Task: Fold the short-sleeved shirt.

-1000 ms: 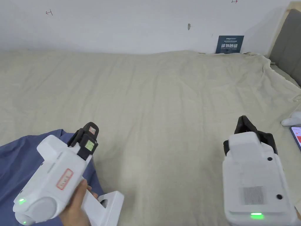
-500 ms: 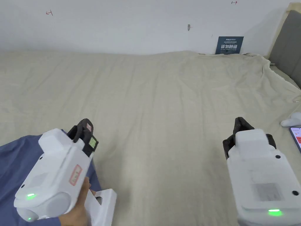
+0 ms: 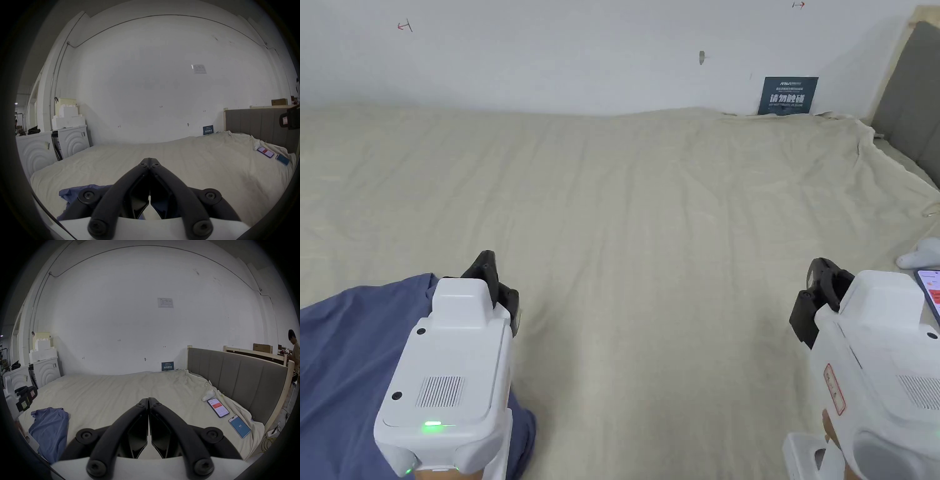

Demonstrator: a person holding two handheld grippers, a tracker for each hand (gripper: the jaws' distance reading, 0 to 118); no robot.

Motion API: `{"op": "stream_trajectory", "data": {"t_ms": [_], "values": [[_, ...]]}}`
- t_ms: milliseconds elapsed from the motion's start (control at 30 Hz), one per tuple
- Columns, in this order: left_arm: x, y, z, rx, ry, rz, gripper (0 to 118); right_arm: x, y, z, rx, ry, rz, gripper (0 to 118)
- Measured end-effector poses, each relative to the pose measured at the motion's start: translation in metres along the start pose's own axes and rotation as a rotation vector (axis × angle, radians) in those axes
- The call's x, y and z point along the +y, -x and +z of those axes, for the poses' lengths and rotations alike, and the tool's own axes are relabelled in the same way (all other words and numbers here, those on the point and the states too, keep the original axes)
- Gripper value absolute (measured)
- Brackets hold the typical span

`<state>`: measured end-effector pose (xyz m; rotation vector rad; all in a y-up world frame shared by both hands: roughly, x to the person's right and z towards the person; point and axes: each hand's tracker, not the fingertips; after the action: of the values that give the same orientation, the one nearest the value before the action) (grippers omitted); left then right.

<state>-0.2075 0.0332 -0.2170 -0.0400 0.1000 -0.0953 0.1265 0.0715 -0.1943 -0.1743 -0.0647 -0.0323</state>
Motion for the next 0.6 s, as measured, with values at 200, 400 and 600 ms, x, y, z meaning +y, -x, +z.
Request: {"op": "stream_trajectory", "data": {"t_ms": [200,400,600], "values": [[0.0019,0.0041,0.0008,-0.012,0.0,0.019,0,0.0011,0.0001,0.0006,-0.004,-0.004,0.013,0],[0.0027,0.0054,0.0009,-0.019,0.004,0.035,0,-0.0002,-0.0002,0.0022,-0.009,-0.004,0.017,0],[0.0031,0.006,0.0027,-0.02,0.005,0.034,0,-0.0007,0.0,0.0033,-0.007,-0.001,0.015,0]]}}
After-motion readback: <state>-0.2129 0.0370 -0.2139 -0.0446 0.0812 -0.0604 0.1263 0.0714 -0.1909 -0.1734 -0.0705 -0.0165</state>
